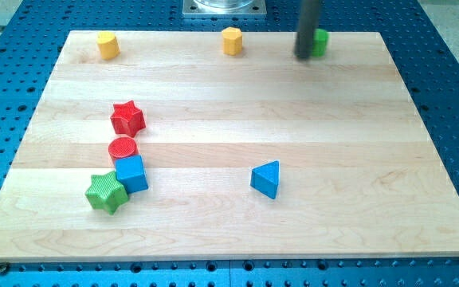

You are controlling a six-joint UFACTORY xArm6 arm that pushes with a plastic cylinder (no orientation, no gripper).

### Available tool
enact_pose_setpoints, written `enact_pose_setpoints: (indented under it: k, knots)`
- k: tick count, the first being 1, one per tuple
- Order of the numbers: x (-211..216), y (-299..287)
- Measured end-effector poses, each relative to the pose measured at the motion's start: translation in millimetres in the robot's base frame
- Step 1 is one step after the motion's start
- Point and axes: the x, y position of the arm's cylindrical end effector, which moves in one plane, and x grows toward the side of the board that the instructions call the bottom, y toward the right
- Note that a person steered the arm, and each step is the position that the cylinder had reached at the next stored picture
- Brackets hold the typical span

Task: Go to the right side of the red circle

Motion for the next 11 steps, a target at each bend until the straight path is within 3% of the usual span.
enact_pose_setpoints:
  k: [2, 6, 7, 11]
  knots:
    - [32.8, -44.4]
    - [47.8, -49.0]
    - [69.3, -64.5]
    - [231.1, -284.5]
